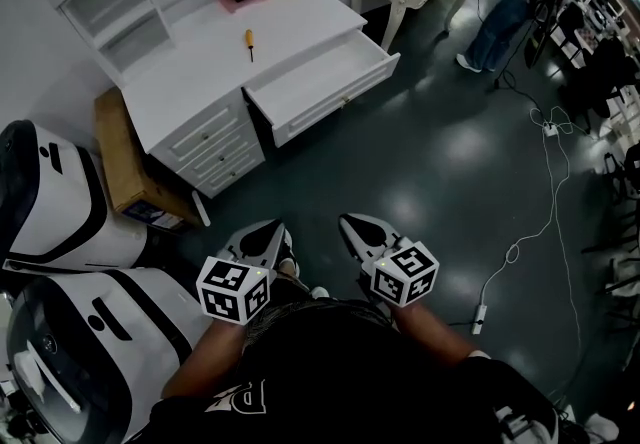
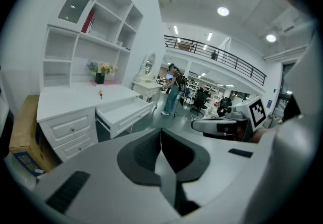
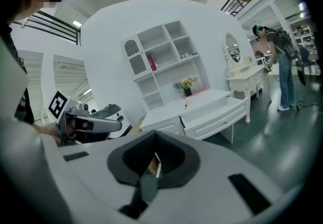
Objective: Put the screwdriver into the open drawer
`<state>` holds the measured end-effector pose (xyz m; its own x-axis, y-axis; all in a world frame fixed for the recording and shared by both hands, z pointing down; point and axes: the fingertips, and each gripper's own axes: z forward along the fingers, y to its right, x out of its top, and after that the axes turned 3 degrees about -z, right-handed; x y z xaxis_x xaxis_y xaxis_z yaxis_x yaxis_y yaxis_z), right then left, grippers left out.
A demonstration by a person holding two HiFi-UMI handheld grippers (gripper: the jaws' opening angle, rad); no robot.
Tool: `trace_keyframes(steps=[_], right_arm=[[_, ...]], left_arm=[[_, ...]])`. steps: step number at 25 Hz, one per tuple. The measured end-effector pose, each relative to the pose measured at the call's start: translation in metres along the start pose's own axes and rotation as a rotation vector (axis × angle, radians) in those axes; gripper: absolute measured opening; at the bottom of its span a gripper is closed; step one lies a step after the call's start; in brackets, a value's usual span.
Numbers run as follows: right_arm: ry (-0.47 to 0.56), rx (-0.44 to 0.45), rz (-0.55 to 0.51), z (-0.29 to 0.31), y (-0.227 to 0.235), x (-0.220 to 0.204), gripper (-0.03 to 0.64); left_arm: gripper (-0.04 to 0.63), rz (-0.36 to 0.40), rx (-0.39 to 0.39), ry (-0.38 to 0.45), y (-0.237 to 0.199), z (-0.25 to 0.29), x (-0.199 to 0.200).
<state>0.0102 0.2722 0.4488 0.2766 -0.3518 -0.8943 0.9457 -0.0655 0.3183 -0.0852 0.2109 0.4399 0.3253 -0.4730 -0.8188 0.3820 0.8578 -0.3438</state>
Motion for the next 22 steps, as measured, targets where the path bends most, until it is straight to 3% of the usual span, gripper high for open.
trace_keyframes(steps=[12, 22], right_arm=[[-0.010, 0.003, 0.005, 0.067, 0.026, 0.033, 0.009], [-0.010, -0.021, -0.008, 0.126, 0.049, 0.073, 0.009]], left_arm=[[0.015, 0.007, 0.018, -0.001, -0.061, 0.036, 0.051], [0.015, 0.011, -0.011, -0.001, -0.108, 0.071, 0.099]])
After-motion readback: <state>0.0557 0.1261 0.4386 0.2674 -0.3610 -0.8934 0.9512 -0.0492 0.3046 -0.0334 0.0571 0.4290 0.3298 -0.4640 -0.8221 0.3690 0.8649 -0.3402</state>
